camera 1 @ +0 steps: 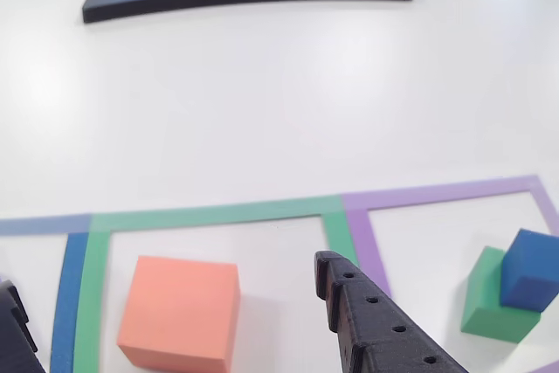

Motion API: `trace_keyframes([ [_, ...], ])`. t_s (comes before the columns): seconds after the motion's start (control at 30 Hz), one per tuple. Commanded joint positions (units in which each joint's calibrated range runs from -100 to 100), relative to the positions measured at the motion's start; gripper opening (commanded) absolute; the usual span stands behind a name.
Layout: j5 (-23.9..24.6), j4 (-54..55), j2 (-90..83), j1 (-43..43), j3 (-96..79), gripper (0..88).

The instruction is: Tower of hanoi

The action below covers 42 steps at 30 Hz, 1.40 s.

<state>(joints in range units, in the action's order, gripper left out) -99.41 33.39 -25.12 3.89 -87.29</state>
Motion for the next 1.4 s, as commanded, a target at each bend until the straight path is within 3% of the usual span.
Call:
trace_keyframes([
  [0.0,-0.59,12.47,7.89,-0.50,-0.71,41.5],
  [0.5,-0.59,33.19,32.97,0.42,3.38,42.3],
  [1.37,-0.59,41.28,51.64,-0.95,13.46,41.7],
])
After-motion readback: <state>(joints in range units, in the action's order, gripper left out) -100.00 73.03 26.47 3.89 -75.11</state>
